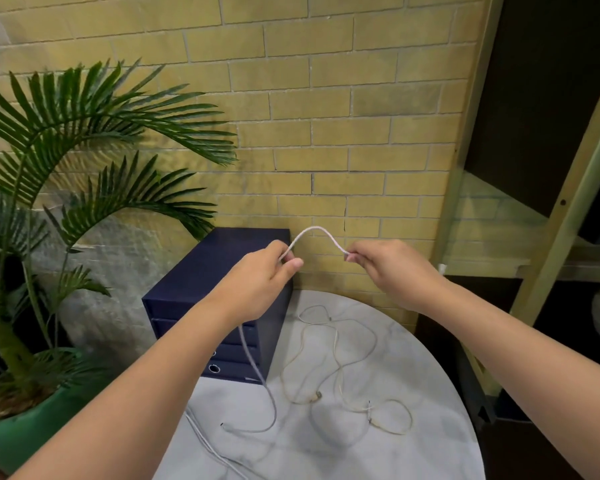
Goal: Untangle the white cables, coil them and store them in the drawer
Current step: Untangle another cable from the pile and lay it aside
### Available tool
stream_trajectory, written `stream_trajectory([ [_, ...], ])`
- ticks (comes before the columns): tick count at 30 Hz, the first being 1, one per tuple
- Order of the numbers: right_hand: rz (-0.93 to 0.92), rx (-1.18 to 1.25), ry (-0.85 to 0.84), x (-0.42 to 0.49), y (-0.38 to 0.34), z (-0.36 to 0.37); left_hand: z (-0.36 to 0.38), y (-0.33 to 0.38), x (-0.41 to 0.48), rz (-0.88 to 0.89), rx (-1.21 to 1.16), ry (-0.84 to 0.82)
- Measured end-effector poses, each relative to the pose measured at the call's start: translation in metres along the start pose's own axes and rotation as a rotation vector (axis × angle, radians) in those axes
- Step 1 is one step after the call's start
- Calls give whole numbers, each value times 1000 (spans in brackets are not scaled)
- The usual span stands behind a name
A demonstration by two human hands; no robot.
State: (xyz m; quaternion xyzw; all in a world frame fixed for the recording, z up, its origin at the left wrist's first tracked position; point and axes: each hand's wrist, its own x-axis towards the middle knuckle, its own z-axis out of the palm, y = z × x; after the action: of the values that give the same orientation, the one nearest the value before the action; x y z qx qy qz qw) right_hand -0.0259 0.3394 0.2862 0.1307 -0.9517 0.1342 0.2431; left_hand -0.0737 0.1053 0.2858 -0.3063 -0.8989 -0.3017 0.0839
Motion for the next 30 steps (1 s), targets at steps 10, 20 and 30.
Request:
stream_trajectory([
  [10, 108, -14, 155, -1, 12, -15, -13, -13, 11, 167, 263, 164],
  [20, -27, -45, -3, -4, 11, -20, -12, -30, 3, 109, 302, -60],
  [30, -91, -117, 61, 11, -14, -19, 15, 26, 10, 89, 154, 68],
])
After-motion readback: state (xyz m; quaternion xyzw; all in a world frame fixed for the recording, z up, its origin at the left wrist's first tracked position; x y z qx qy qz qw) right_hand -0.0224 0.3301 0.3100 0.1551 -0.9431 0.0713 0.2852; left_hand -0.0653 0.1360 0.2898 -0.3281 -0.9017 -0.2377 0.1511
